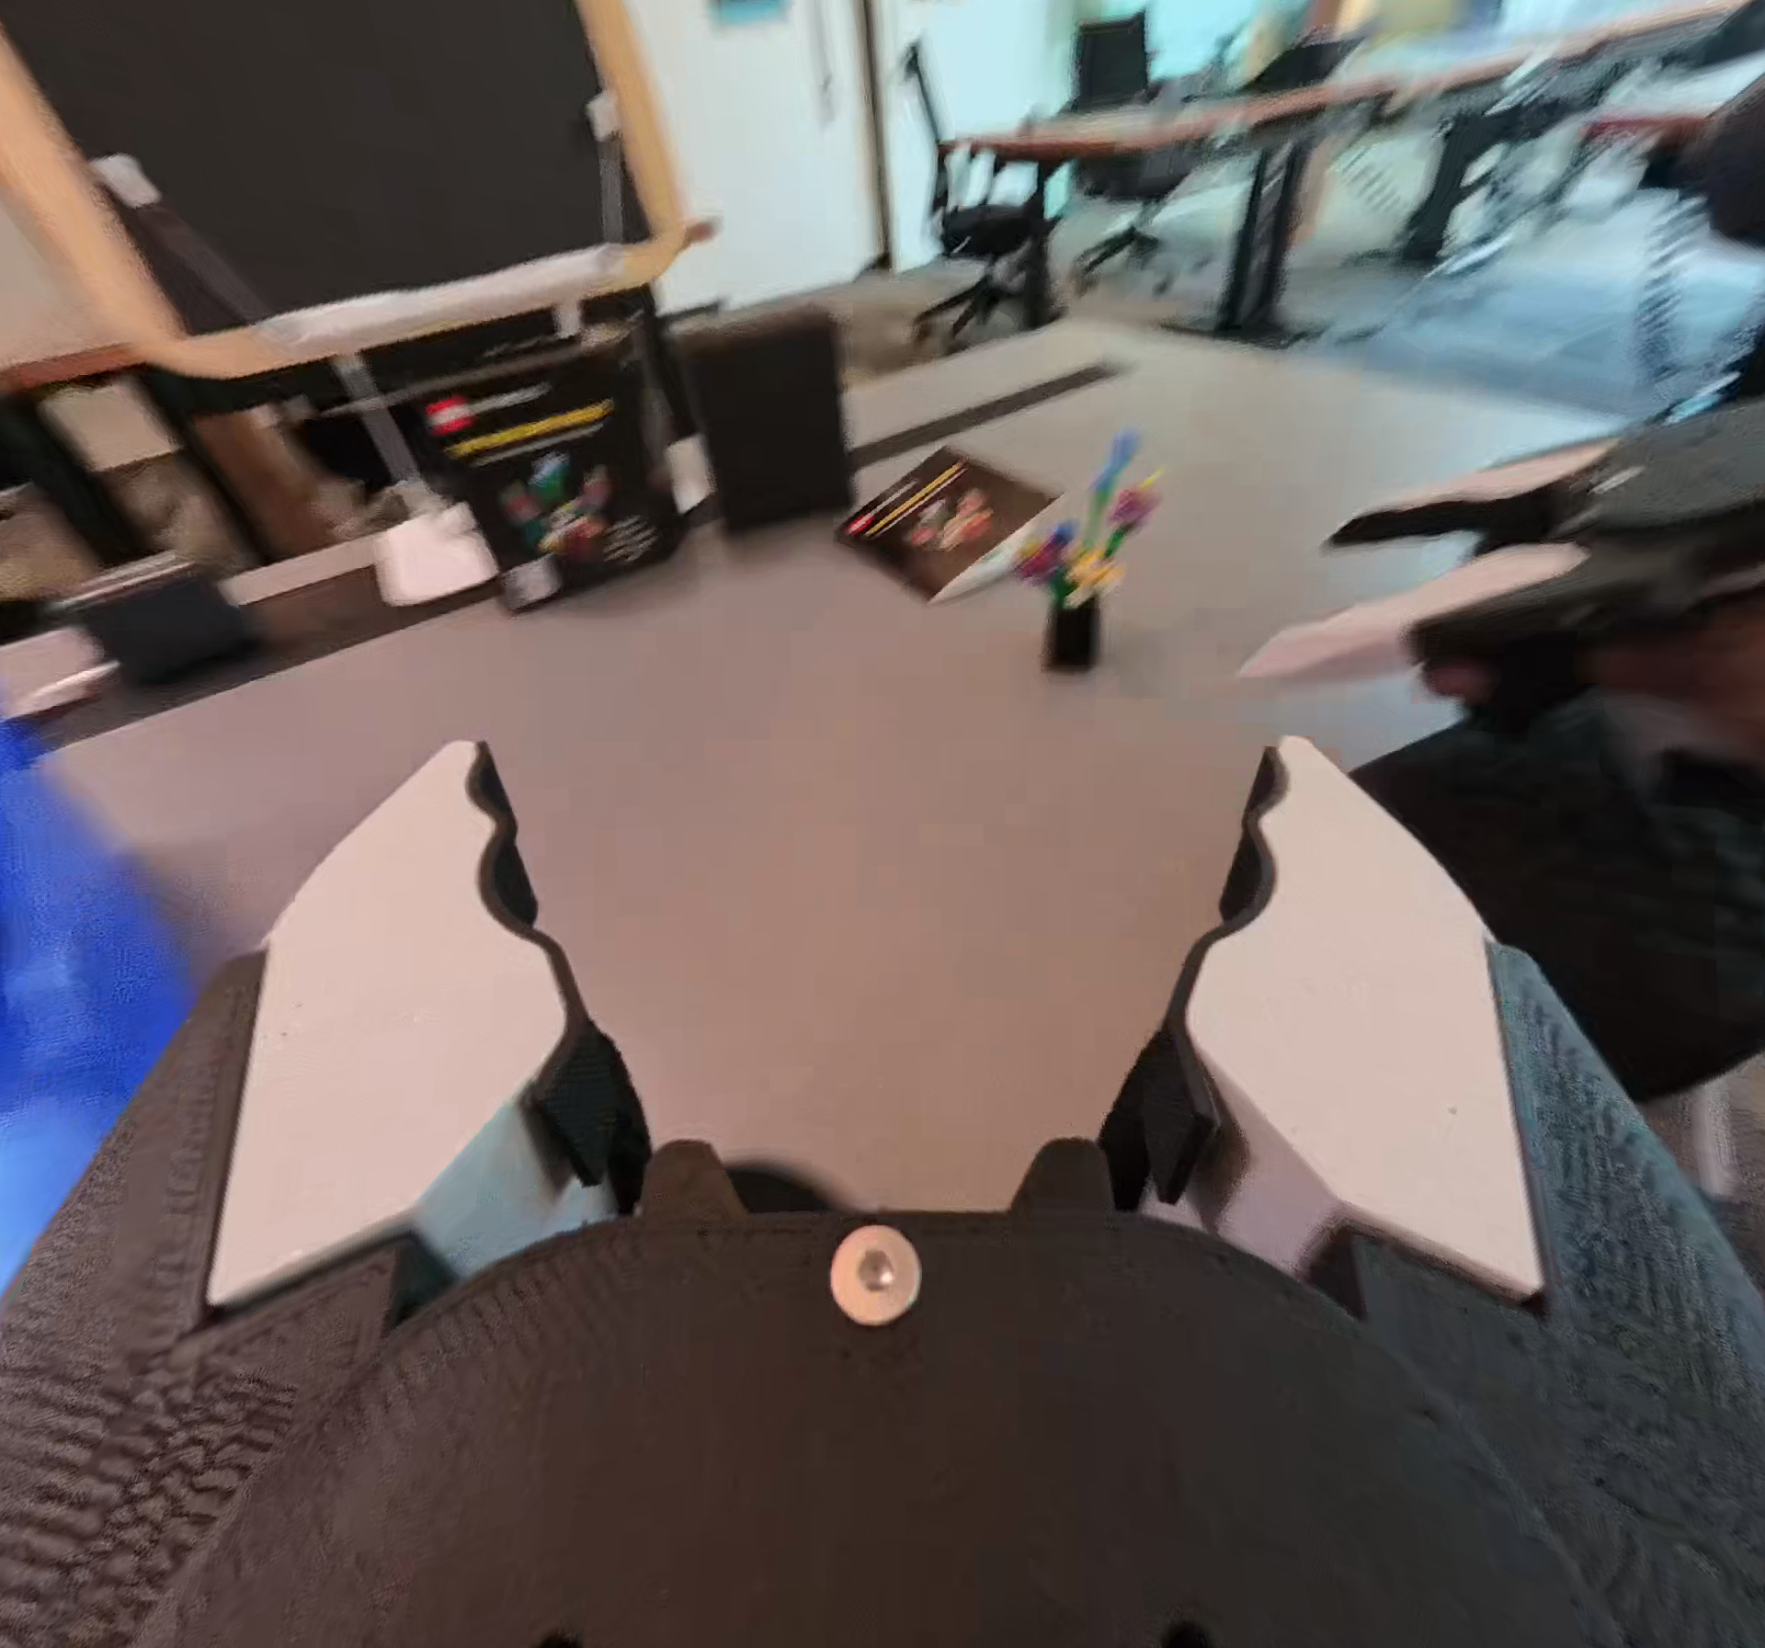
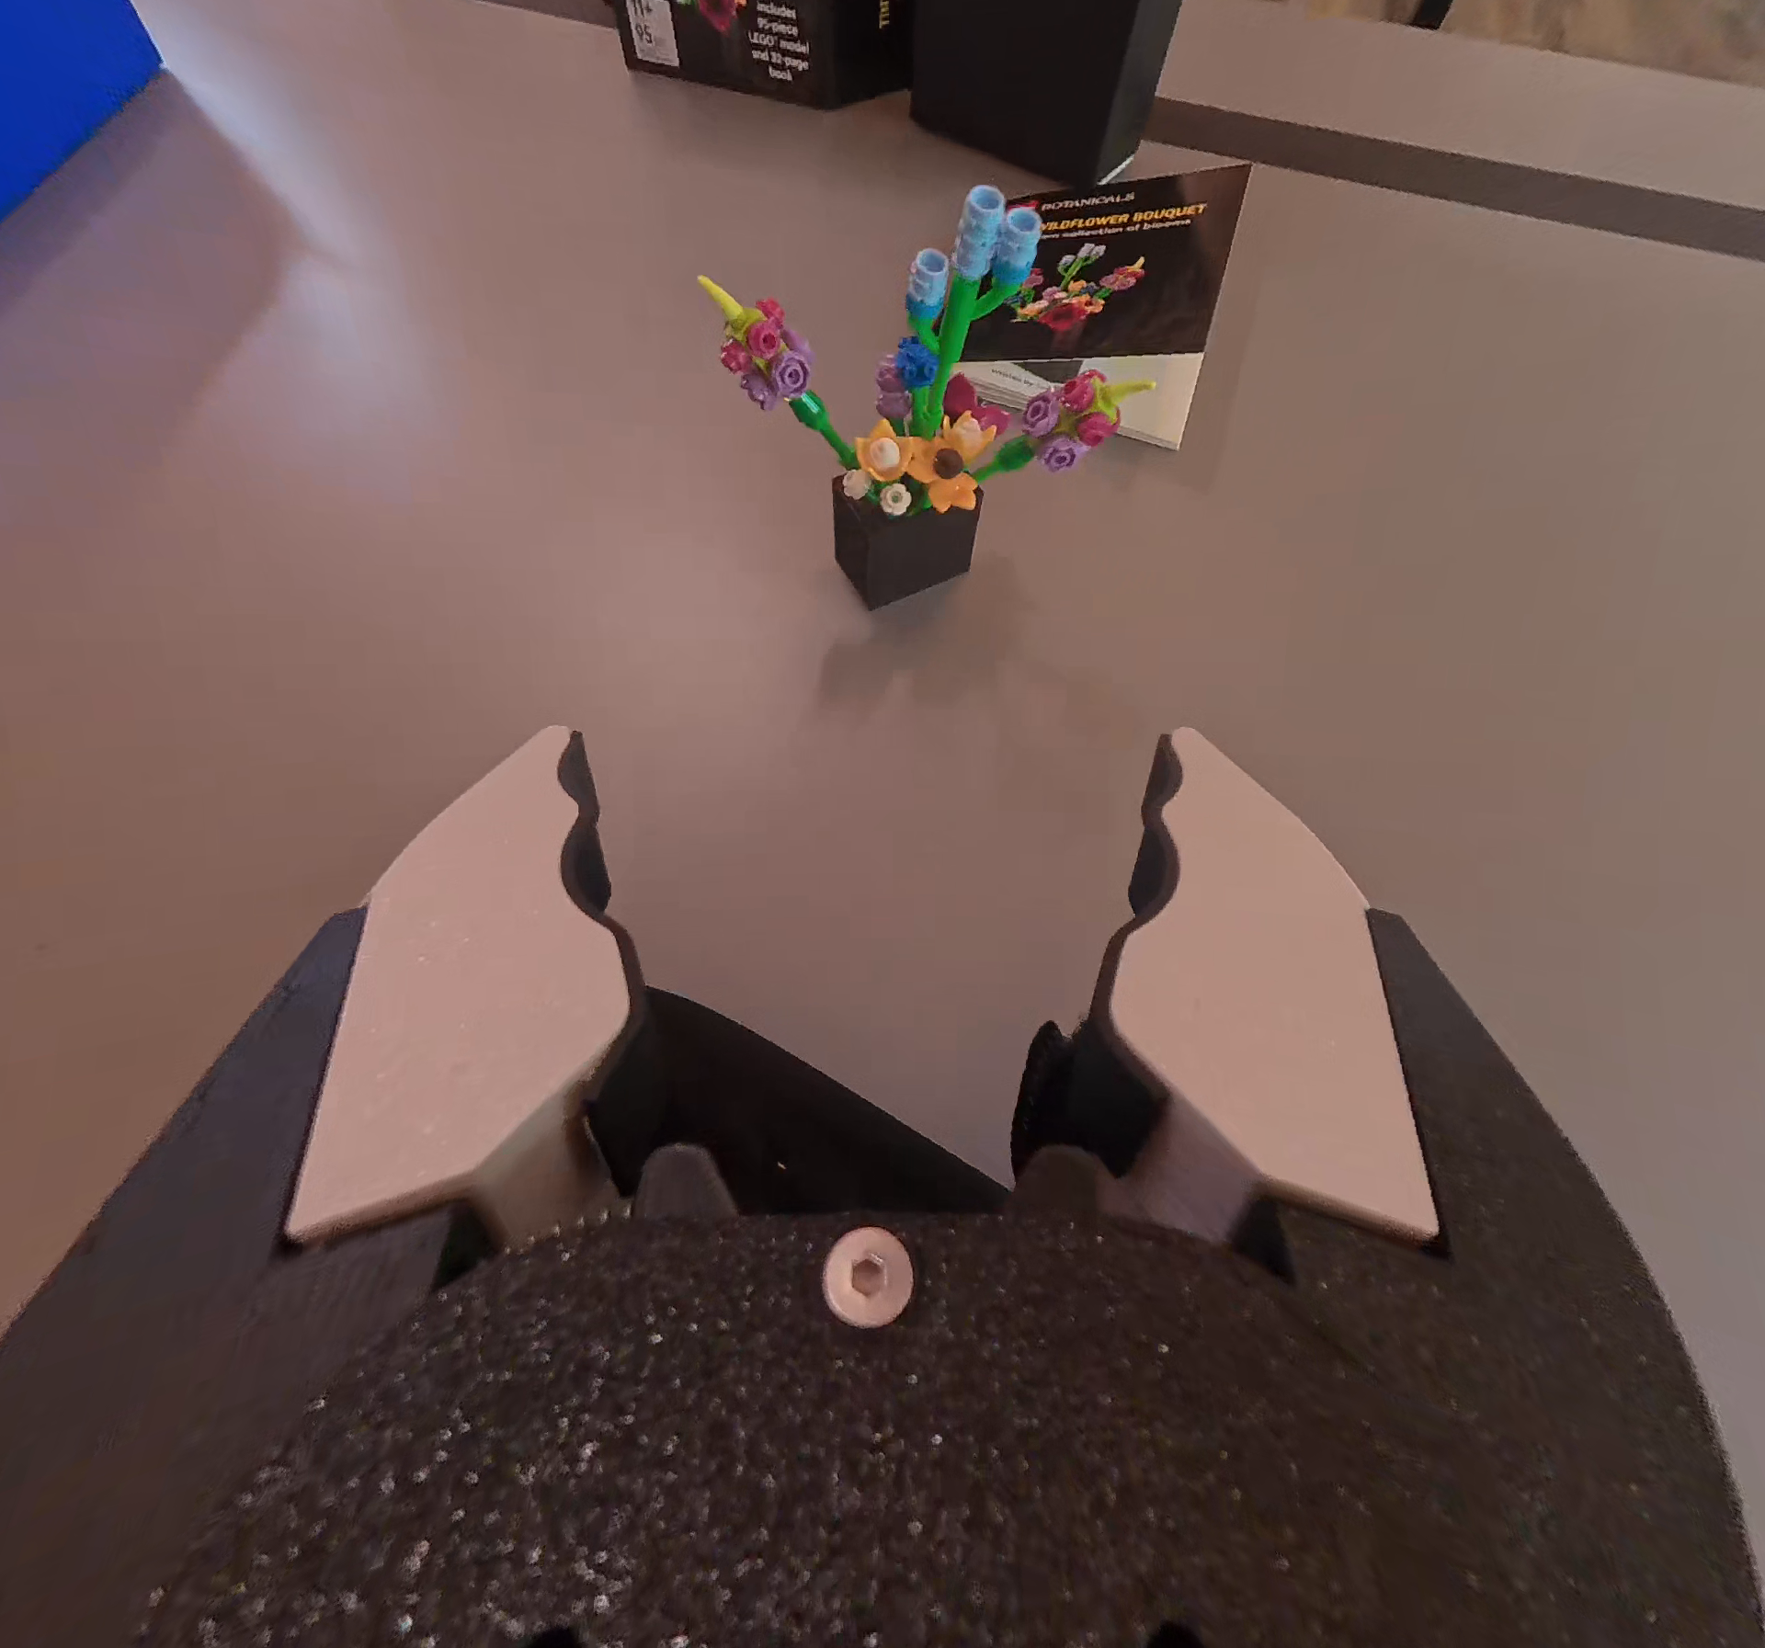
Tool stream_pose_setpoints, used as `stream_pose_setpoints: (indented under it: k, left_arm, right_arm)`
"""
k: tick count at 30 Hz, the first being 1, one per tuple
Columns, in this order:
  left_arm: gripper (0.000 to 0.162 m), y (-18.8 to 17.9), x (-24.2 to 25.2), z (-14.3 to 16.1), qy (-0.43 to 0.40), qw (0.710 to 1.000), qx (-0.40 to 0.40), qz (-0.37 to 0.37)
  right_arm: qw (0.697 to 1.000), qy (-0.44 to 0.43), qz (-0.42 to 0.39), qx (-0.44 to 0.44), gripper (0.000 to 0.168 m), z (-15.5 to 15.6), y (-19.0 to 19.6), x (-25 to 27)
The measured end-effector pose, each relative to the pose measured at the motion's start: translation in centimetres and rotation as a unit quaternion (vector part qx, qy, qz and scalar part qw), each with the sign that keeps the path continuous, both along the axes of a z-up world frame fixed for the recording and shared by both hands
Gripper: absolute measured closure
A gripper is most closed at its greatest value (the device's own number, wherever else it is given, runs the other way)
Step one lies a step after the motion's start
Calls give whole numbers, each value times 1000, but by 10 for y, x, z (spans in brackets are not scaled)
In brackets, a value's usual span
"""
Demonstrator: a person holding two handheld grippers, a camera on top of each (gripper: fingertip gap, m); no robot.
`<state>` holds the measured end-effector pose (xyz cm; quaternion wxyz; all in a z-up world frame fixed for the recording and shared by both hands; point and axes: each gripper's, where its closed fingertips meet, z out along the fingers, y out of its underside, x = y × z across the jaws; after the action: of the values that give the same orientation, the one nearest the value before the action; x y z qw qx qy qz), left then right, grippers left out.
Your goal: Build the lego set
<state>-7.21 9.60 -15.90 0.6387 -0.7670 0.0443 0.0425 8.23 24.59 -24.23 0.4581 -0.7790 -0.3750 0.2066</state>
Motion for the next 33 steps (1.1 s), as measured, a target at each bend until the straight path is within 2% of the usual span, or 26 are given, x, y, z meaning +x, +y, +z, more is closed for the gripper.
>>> stream_pose_setpoints:
  k: [3, 5, 6, 7, 8, 9, 10, 11, 13, 14, 15, 16, 17, 18, 21, 24, 27, 33]
  left_arm:
    - [42, 41, 45, -8, -24, 996, 6, -85]
    - [53, 65, 58, -23, 17, 995, -25, -97]
    - [66, 73, 62, -28, 54, 993, -35, -97]
    - [95, 79, 66, -31, 91, 990, -38, -97]
    - [138, 82, 71, -34, 119, 987, -37, -104]
    - [162, 85, 78, -37, 129, 984, -35, -119]
    - [162, 86, 86, -42, 119, 982, -43, -138]
    - [162, 88, 92, -49, 105, 981, -57, -155]
    - [162, 92, 96, -58, 86, 980, -73, -163]
    - [153, 95, 96, -62, 77, 980, -82, -163]
    - [131, 98, 97, -66, 65, 980, -92, -166]
    - [114, 102, 99, -70, 51, 979, -102, -170]
    - [106, 104, 102, -73, 38, 977, -114, -174]
    - [103, 107, 105, -77, 29, 975, -126, -179]
    - [103, 112, 111, -83, 33, 973, -134, -187]
    - [107, 120, 113, -91, 48, 971, -143, -183]
    - [110, 125, 114, -95, 50, 971, -147, -180]
    - [99, 124, 111, -102, 61, 969, -156, -179]
  right_arm:
    - [1000, -22, 17, -1, 57, -7, -2, 0]
    - [999, -38, 24, 1, 57, -11, 2, 4]
    - [999, -38, 26, 5, 64, -12, 4, 6]
    - [999, -31, 33, 4, 80, -12, 4, 7]
    - [998, -17, 54, -4, 111, -10, 0, 5]
    - [997, 1, 78, -9, 142, -6, -5, 2]
    - [996, 14, 91, -6, 161, -3, -8, 1]
    - [995, 16, 100, 2, 165, 1, -9, 0]
    - [991, -12, 133, 20, 163, 4, -9, -1]
    - [987, -28, 159, 27, 150, 7, -9, -3]
    - [980, -39, 195, 27, 129, 8, -9, -6]
    - [971, -41, 234, 19, 95, 7, -8, -11]
    - [959, -40, 281, -1, 73, 3, -10, -15]
    - [946, -37, 320, -28, 70, -1, -9, -18]
    - [932, -37, 348, -97, 50, -21, 11, -20]
    - [919, -64, 373, -111, 50, -37, 22, -25]
    - [906, -71, 407, -89, 55, -42, 24, -36]
    - [887, -67, 446, -97, 53, -46, 21, -50]
